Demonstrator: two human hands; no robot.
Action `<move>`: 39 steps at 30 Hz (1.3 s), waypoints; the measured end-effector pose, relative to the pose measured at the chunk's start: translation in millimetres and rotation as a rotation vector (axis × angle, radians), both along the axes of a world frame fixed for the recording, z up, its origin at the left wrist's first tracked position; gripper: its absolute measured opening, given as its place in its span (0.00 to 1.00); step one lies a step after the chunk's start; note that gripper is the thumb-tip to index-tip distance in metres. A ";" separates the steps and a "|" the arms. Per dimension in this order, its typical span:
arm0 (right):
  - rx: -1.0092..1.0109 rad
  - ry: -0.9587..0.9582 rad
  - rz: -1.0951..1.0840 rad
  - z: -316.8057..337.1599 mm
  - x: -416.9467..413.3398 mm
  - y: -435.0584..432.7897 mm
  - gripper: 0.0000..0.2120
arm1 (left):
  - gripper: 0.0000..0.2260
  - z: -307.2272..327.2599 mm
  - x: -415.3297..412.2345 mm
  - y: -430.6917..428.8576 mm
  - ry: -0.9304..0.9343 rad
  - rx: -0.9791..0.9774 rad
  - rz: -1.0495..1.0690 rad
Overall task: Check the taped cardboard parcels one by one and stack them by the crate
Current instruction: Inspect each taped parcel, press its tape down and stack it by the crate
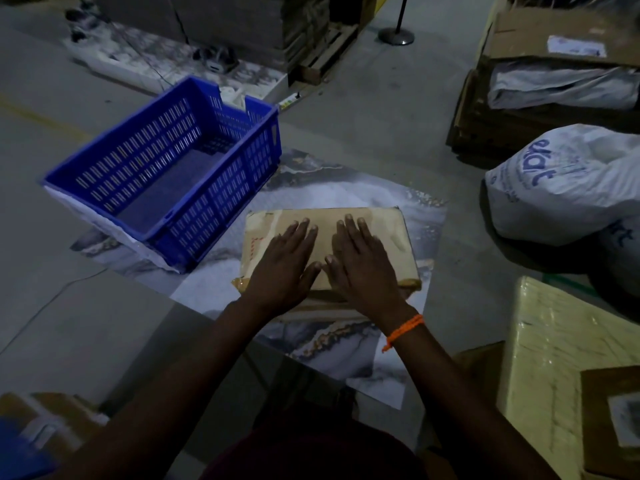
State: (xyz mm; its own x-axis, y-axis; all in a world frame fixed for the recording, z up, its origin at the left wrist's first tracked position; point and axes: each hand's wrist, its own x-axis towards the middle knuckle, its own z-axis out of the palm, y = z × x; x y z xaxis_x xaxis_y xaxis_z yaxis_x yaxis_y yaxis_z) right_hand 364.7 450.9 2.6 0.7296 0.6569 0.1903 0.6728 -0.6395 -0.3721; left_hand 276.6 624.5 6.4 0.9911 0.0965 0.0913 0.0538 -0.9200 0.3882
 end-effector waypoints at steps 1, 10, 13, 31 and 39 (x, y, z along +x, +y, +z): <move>-0.054 -0.014 0.002 -2.2 3.2 3.5 0.32 | 0.30 -2.1 4.5 0.5 0.030 0.063 0.001; -0.154 -0.029 0.006 -5.8 7.4 5.4 0.30 | 0.28 -5.8 8.5 -4.4 0.076 0.175 0.010; -0.163 -0.019 0.004 -4.8 9.1 6.4 0.30 | 0.29 -2.5 10.3 -4.9 0.090 0.170 0.017; -0.176 -0.072 -0.129 -6.8 24.8 -38.4 0.35 | 0.31 -17.1 -24.0 26.8 0.048 0.199 0.156; -0.152 -0.066 -0.120 -3.6 27.3 -38.3 0.36 | 0.33 -13.9 -21.7 28.4 0.095 0.169 0.159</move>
State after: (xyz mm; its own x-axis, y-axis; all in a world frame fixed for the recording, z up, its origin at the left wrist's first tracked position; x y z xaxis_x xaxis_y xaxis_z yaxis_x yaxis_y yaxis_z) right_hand 392.1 412.6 -0.9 0.7936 0.5908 0.1456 0.6081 -0.7618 -0.2232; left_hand 254.9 652.9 -7.5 0.9696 0.2432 0.0270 0.2319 -0.9485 0.2160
